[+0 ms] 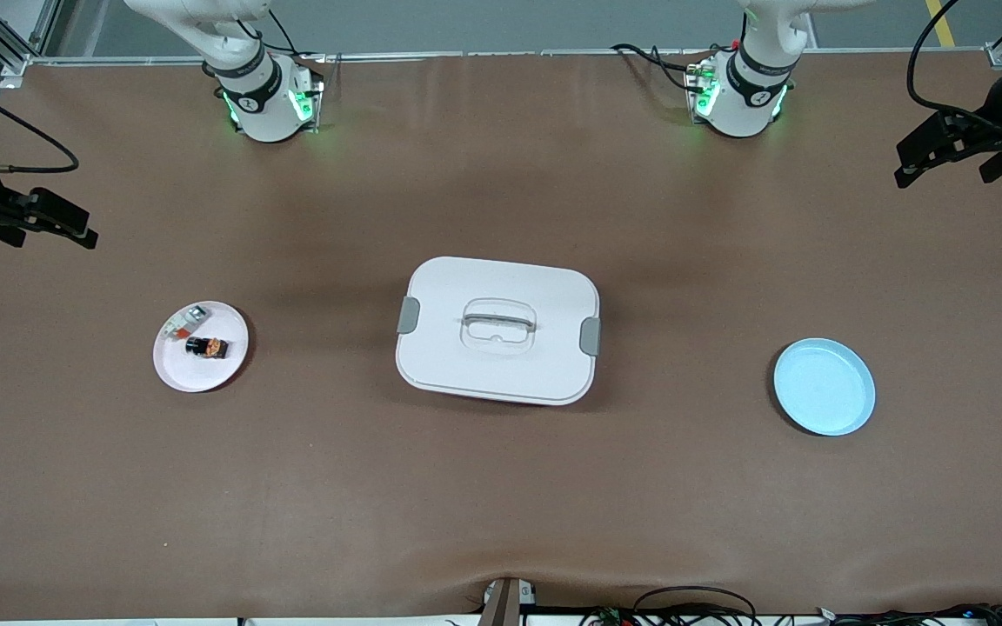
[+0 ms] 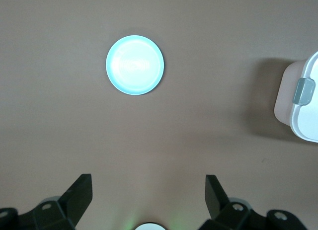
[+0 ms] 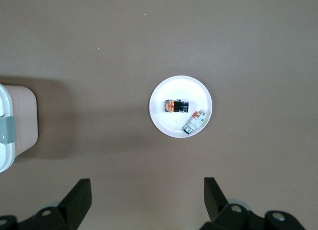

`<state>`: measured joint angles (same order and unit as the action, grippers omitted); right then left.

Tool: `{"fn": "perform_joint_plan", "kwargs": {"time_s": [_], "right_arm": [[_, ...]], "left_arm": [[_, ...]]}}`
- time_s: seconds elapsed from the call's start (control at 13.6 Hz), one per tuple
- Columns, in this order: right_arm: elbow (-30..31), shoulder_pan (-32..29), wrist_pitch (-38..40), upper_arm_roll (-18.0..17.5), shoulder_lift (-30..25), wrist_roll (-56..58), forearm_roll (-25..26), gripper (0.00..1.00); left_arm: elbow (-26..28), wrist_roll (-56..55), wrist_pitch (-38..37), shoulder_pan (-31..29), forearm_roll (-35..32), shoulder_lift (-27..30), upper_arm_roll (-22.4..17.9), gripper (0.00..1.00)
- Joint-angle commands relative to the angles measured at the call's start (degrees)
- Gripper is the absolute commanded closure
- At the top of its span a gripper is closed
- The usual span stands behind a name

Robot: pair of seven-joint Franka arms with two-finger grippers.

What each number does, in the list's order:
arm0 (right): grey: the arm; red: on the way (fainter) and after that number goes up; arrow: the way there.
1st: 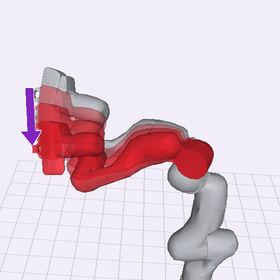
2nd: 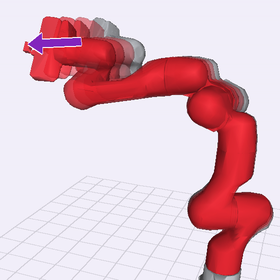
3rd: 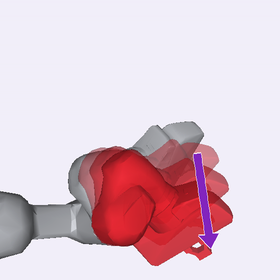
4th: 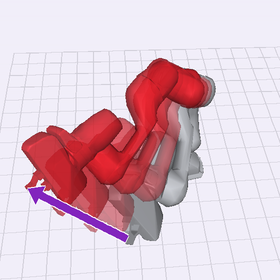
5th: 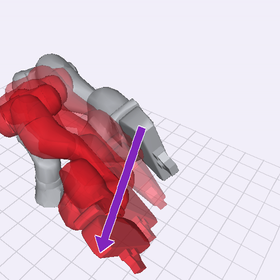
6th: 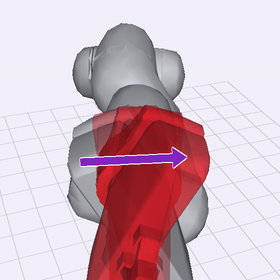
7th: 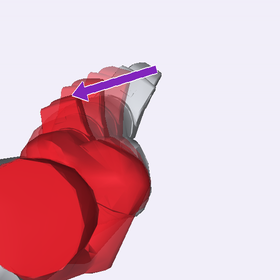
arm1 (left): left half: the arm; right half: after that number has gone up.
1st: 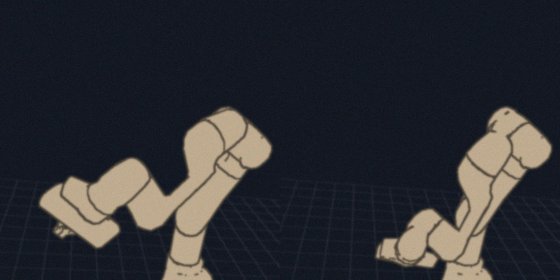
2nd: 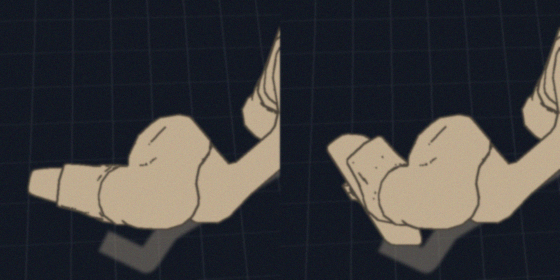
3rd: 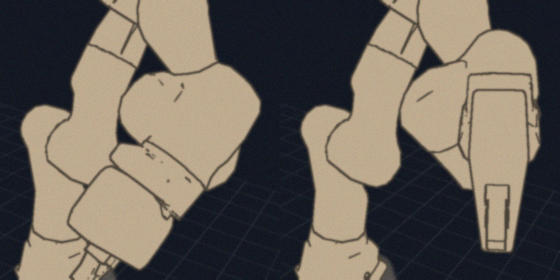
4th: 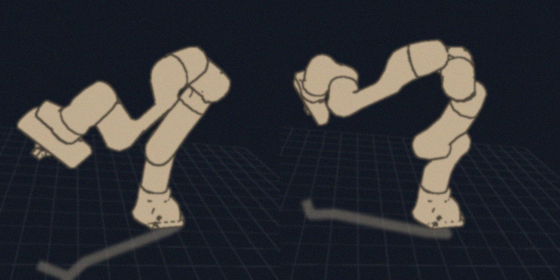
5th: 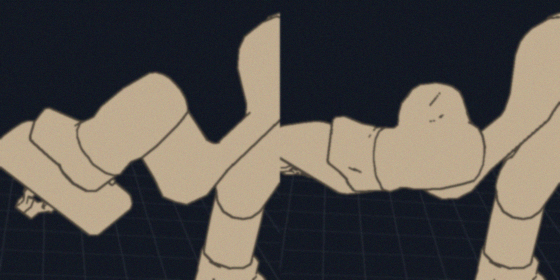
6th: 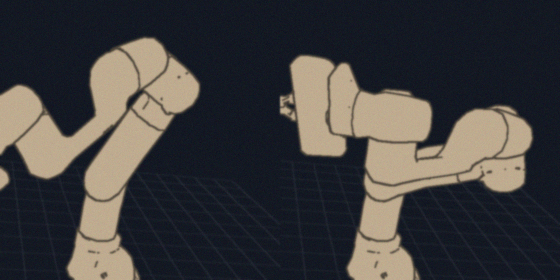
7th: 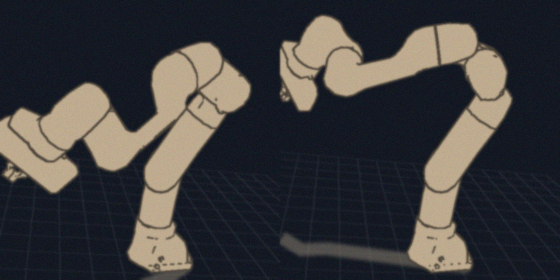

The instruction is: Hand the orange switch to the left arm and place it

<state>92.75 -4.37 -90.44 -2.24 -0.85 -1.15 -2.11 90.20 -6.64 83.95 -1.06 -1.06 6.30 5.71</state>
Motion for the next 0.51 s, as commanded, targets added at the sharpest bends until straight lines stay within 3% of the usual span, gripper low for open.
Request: {"fn": "perform_joint_plan", "kwargs": {"time_s": [0.0,0.44], "right_arm": [[-1.43,-0.29,0.53,-0.48,0.93,0.01,0.62,0.0],[-1.43,-0.64,0.7,-0.48,0.93,-0.08,0.71,0.0]], "left_arm": [[-1.7,0.13,-2.12,0.0,-1.23,0.02,0.0,0.0],[-3.11,0.05,-3.35,0.09,-3.96,-0.59,0.35,0.0]]}}
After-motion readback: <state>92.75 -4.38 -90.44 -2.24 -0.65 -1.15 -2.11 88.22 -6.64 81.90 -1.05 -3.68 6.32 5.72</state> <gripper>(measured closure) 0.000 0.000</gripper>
